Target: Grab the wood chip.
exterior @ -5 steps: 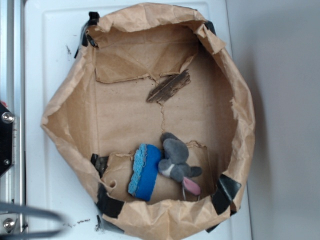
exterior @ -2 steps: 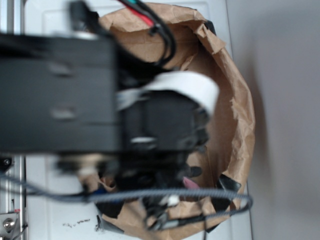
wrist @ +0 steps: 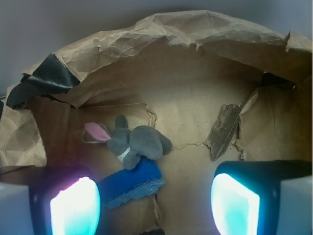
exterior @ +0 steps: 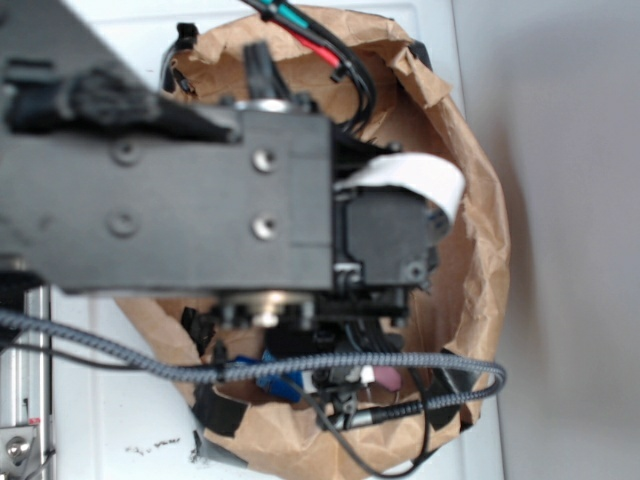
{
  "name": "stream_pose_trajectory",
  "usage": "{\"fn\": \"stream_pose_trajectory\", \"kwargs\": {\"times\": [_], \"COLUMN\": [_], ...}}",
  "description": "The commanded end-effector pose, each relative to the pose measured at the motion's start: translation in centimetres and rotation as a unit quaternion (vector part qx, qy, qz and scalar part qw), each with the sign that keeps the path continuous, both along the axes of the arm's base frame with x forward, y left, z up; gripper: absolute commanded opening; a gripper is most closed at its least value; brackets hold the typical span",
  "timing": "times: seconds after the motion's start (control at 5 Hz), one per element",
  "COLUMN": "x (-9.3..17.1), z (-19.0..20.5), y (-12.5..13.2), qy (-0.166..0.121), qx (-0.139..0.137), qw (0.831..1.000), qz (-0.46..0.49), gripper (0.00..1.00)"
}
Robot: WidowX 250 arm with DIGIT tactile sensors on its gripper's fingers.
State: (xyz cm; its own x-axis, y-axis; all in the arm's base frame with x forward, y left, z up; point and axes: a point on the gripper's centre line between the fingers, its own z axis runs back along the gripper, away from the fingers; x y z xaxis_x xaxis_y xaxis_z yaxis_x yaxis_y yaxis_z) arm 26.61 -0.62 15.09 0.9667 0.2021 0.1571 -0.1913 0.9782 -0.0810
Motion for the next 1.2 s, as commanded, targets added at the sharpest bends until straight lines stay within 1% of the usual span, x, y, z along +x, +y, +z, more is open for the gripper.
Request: {"fn": "stream_pose_trajectory", "kwargs": {"times": [0.0, 0.2, 0.4, 0.6, 0.8, 1.0], "x": [1.8, 1.6, 1.2, 0.8, 1.3, 1.7], "z": [-2.9, -6.1, -7.4, -7.9, -8.3, -7.6], "y": [2.6, 4.1, 4.9, 5.5, 6.5, 8.3], "qy": [-0.009, -0.015, -0.017, -0.027, -0.023, -0.013], "qx": [0.011, 0.030, 0.031, 0.037, 0.033, -0.010], "qw": [0.999, 0.998, 0.998, 0.997, 0.992, 0.974], "qz": [0.035, 0.046, 0.056, 0.058, 0.123, 0.226], "gripper": [1.00, 1.00, 1.00, 1.00, 1.00, 1.00]}}
